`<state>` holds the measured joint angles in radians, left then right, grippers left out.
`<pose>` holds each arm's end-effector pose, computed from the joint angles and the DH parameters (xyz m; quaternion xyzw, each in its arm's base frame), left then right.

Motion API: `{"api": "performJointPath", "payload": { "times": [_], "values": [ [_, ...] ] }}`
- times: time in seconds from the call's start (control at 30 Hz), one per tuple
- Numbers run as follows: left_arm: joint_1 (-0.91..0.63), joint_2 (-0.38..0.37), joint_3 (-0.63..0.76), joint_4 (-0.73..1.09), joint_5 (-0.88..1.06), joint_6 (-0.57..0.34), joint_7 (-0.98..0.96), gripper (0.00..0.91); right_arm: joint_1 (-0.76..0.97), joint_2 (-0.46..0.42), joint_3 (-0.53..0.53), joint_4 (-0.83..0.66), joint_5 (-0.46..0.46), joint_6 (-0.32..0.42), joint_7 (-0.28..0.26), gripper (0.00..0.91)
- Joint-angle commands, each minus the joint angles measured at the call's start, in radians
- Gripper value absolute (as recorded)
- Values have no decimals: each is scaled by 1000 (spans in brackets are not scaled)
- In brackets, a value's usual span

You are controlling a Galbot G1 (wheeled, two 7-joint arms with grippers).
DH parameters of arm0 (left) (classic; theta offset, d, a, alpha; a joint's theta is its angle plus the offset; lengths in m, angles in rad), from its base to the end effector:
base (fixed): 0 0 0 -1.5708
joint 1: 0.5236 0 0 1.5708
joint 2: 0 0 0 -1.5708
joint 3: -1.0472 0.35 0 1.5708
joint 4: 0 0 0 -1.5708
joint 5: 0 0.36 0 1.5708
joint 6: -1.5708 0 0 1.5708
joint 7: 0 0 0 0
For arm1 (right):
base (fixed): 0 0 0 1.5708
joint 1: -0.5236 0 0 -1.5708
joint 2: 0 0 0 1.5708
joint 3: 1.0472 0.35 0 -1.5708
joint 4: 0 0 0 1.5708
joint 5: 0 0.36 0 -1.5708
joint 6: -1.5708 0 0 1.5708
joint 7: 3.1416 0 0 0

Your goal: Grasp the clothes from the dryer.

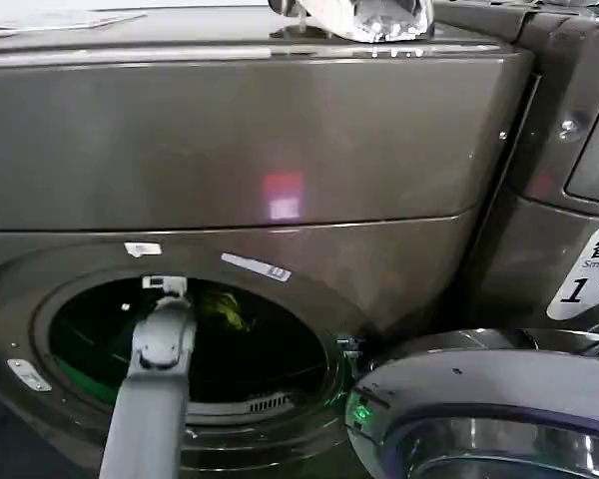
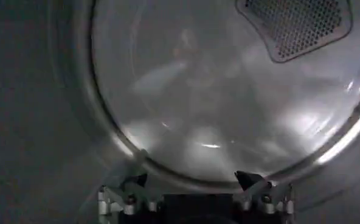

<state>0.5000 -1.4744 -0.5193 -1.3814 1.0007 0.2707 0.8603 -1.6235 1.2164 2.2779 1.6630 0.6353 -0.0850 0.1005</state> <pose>0.5184 0.0387 -0.1713 -0.2040 -0.8447 -0.4628 0.1752 -0.1501 -0.4405 -0.1110 0.6911 0.6958 -0.1000 0.1678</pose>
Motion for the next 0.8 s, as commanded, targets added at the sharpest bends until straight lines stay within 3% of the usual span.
{"api": "performJointPath", "payload": {
  "times": [0.03, 0.23, 0.8],
  "values": [
    [-119, 8, 1, 109, 376, -291, 487, 907, 4, -2, -5, 8, -5, 0, 0, 907],
    [-150, -1, -2, 167, 475, -331, 487, 907, 5, -2, -11, 2, -10, 5, -1, 907],
    [-218, 6, 29, 376, 463, -324, 475, 907, 10, -1, -20, 2, -15, 10, -1, 907]
  ]
}}
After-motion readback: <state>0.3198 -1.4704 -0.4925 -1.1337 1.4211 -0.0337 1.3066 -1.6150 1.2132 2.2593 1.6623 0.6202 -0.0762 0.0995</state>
